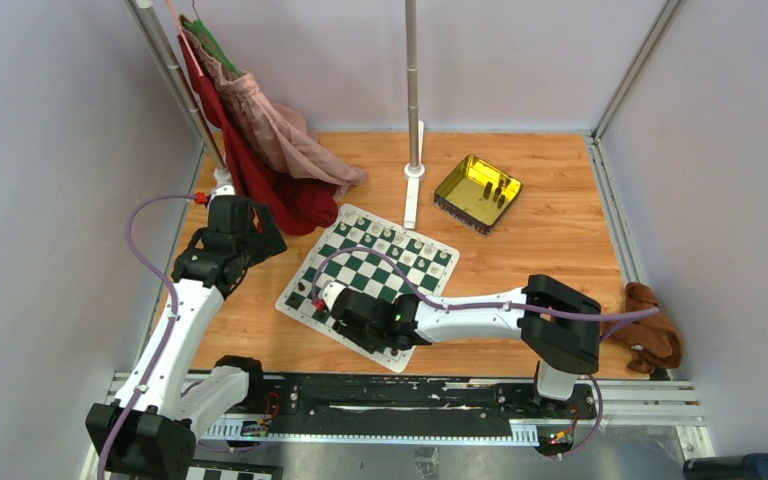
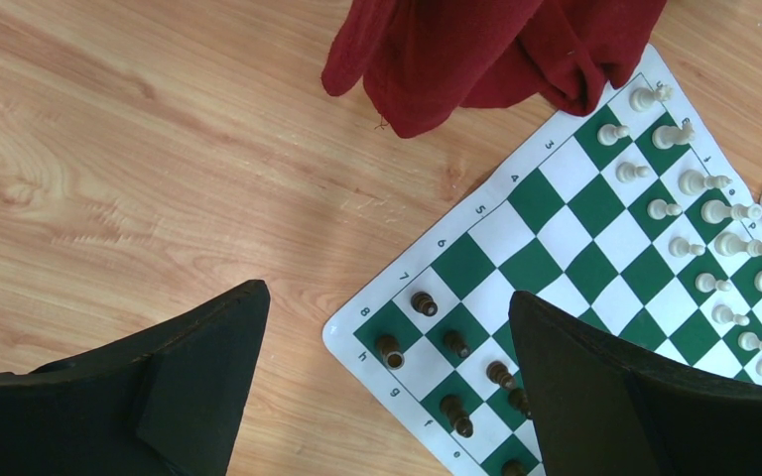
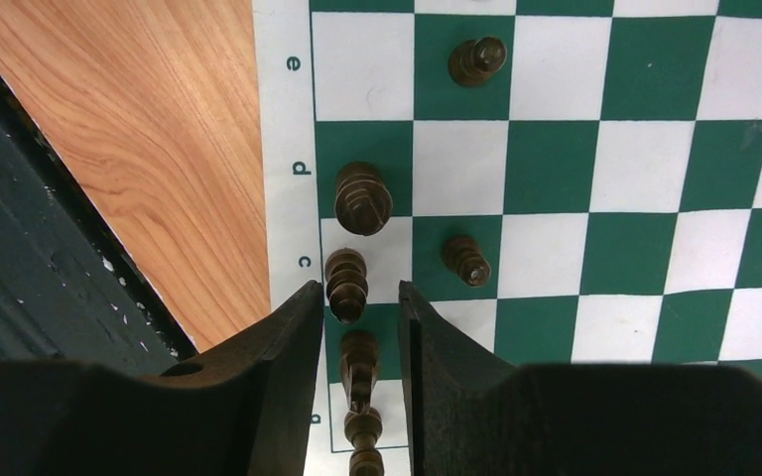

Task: Set up the chess pieces on the board
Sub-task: Place the chess piece on the chessboard, then pick up the chess piece from the storage box.

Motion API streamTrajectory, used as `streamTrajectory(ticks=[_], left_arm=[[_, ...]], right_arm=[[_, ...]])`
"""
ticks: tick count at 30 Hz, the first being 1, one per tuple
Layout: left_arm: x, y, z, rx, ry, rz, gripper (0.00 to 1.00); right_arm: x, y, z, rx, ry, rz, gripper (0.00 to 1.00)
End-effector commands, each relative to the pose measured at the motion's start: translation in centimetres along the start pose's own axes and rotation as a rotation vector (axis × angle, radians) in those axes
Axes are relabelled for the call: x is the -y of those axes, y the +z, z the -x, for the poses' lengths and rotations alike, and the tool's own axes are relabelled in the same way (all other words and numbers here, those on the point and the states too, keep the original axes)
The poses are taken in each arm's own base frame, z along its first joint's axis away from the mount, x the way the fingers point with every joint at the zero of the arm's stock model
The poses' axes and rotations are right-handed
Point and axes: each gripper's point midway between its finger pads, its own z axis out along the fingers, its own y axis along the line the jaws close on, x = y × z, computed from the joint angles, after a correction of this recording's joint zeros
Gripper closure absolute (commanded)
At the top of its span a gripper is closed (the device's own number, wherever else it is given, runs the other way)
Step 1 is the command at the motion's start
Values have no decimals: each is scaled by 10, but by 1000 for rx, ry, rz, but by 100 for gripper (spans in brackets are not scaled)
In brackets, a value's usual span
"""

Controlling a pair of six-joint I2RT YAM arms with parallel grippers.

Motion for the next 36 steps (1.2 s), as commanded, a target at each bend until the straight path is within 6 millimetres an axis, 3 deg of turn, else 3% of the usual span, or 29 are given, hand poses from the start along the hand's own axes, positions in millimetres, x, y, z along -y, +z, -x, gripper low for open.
streamTrajectory(ticks=[1, 6, 10, 12, 17, 21, 26, 31, 36], left_arm=[[2, -2, 10, 33, -6, -12, 2], [2, -7, 14, 46, -3, -16, 2], [2, -9, 16, 56, -1, -21, 1], [3, -10, 17, 60, 2, -25, 0], [3, -12, 18, 68, 9, -35, 0], [2, -13, 17, 66, 13, -34, 0], [2, -14, 17, 63, 22, -34, 0], [3, -11, 16, 57, 30, -38, 0], [6, -7, 13, 47, 40, -51, 0]], right_arm=[[13, -19, 26, 49, -12, -36, 62], [22, -45, 57, 110, -16, -73, 62], [47, -71, 95, 184, 12, -156, 62], [68, -82, 110, 211, 43, -211, 62], [166, -96, 118, 227, 215, -414, 62], [252, -105, 104, 212, 386, -572, 62], [339, -107, 71, 165, 560, -733, 62], [399, -105, 31, 104, 696, -848, 62], [437, -104, -9, 61, 812, -922, 61]])
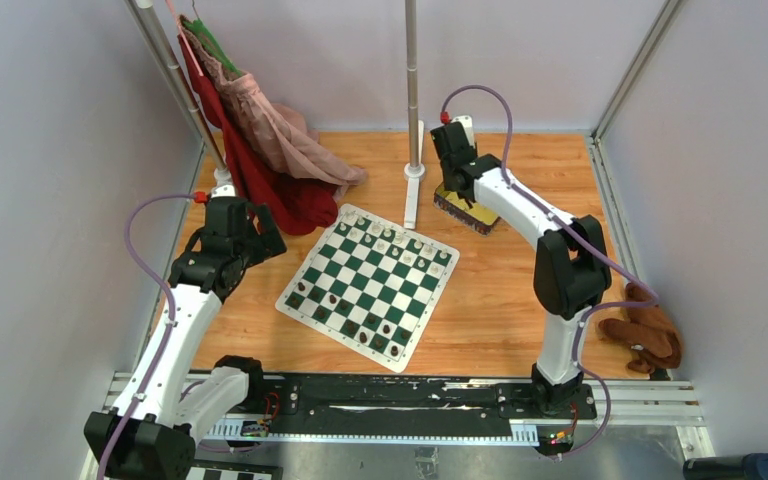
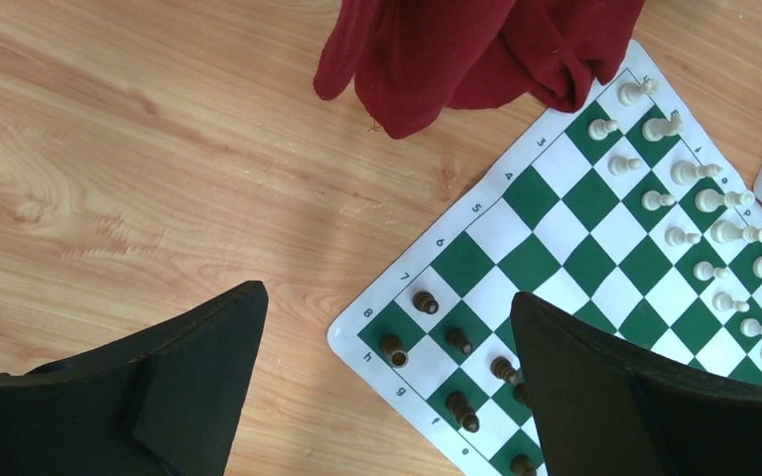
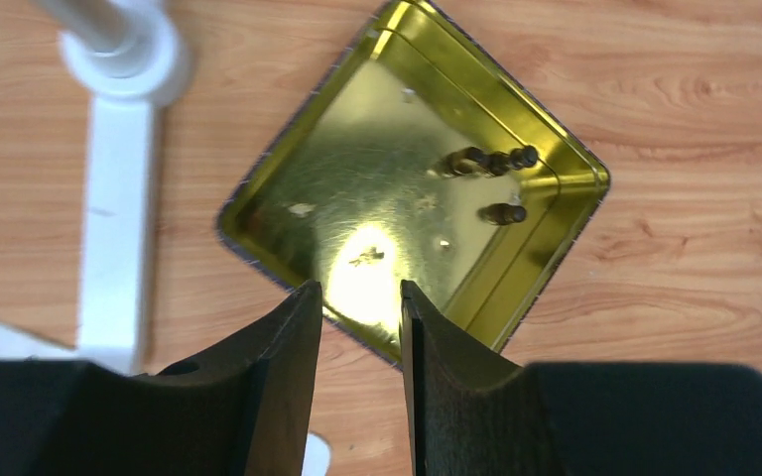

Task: Set up the chess pieces on the board
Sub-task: Pick up the chess piece from the storage box.

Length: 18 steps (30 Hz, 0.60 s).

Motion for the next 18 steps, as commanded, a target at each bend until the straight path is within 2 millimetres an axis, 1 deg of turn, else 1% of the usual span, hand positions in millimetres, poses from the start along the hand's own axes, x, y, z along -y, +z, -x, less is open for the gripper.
streamTrajectory(ticks=[1, 3, 7, 13, 18], left_arm=[[5, 1, 9, 23, 7, -29, 0], [5, 3, 5, 15, 9, -31, 0], [6, 6, 3, 10, 18, -33, 0], [5, 8, 1, 8, 32, -34, 0], [3, 11, -3, -1, 49, -31, 0]], right_arm=[[39, 23, 0, -32, 107, -109, 61], [50, 33, -2, -43, 132, -135, 61], [64, 52, -5, -60, 160, -172, 61], [76, 74, -8, -79, 206, -204, 61], [81, 89, -6, -84, 232, -214, 61]])
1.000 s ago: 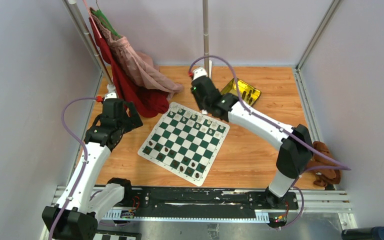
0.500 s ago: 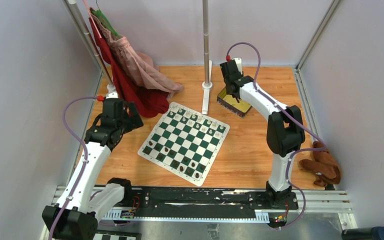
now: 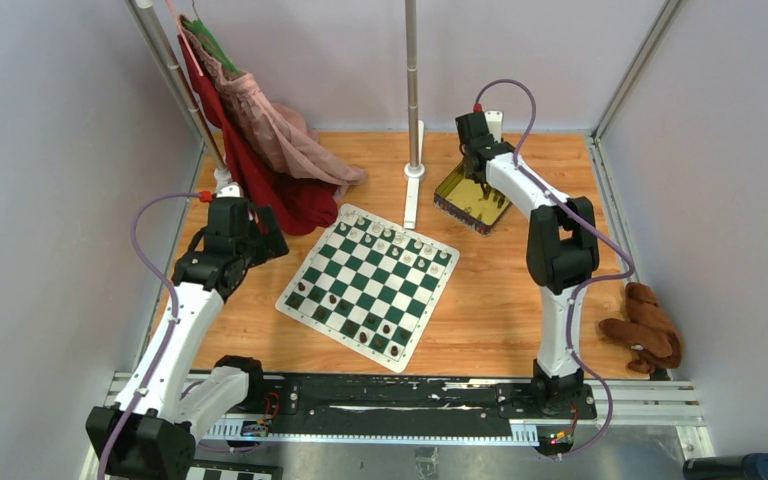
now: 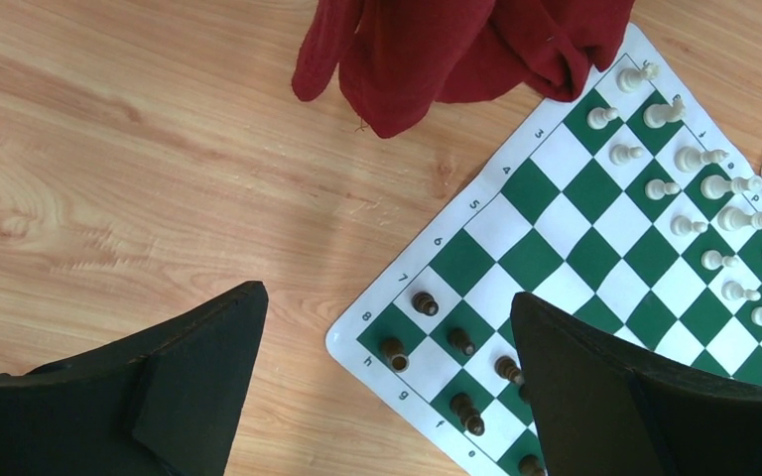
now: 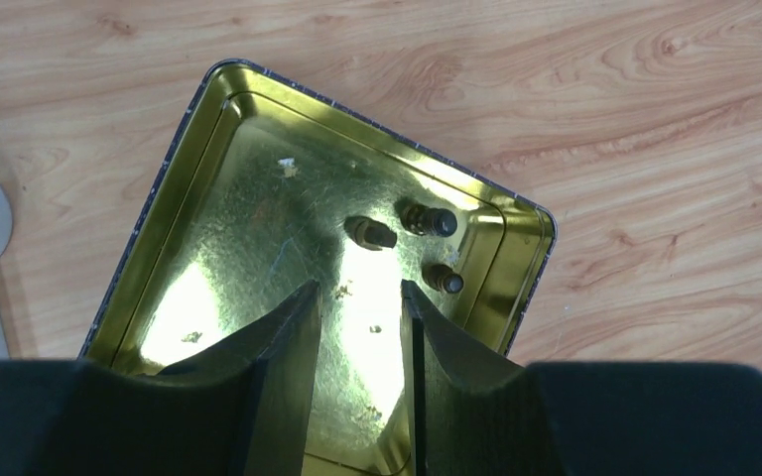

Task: Set up the chess pieces on the board
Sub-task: Pick up the chess piece from the storage box.

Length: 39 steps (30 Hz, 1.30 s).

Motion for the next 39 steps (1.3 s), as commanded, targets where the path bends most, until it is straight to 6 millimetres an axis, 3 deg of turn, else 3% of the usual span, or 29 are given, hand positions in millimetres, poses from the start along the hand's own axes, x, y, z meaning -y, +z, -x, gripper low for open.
streamTrajectory(ticks=[1, 9, 27, 39], left_arm=[[-2, 4, 0, 10, 20, -3, 0], [-5, 7, -2, 1, 36, 13, 0], [-6, 13, -6, -19, 48, 28, 0], [-6, 15, -6, -26, 43, 29, 0]], right_arm=[[10, 14, 12, 11, 61, -37, 61], [12, 33, 3, -25, 79, -46, 53], [13, 50, -23, -89, 103, -44, 55], [16, 60, -29, -107, 113, -43, 56]])
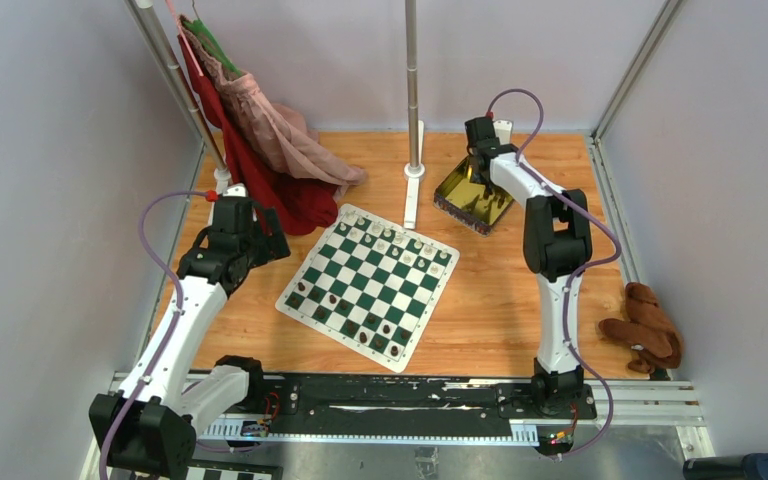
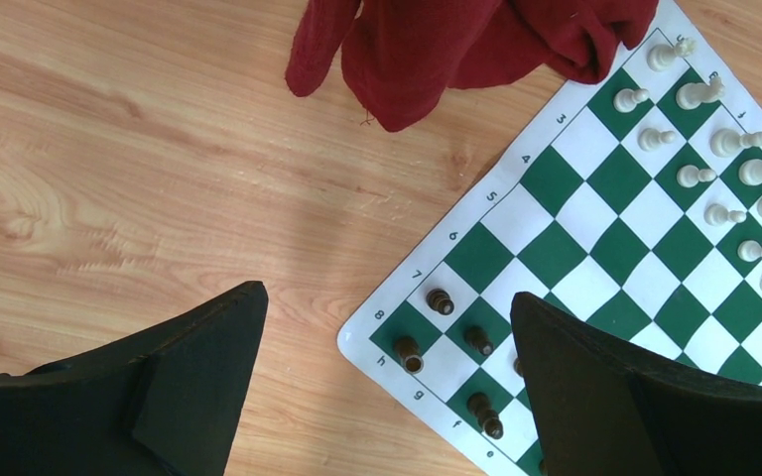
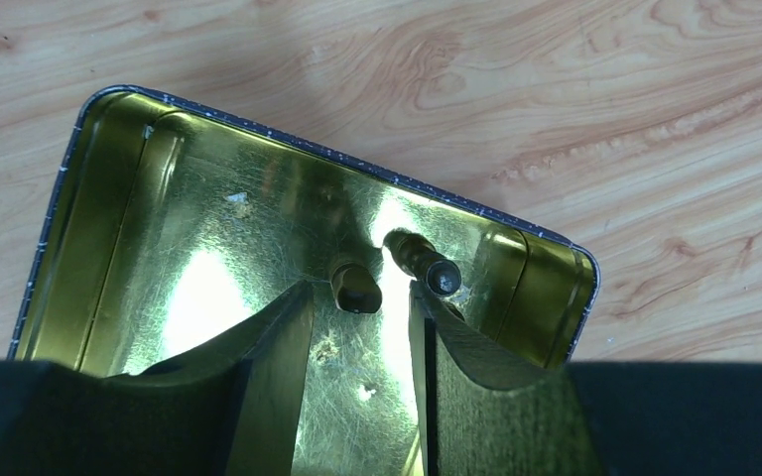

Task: Set up the chess pieces on the board
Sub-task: Pick up the chess piece from the storage box.

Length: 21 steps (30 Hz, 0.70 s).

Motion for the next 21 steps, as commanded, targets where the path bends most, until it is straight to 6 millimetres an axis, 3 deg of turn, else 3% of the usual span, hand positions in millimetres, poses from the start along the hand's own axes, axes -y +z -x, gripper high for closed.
streamTrajectory(ticks=[1, 9, 21], left_arm=[[-3, 5, 2, 11, -2, 13, 0], [-2, 7, 1, 4, -8, 12, 0], [0, 8, 3, 2, -15, 11, 0]], right_arm=[[9, 11, -6, -23, 22, -19, 56], [12, 18, -13, -42, 24, -19, 61], [14, 19, -11, -34, 16, -9, 91]])
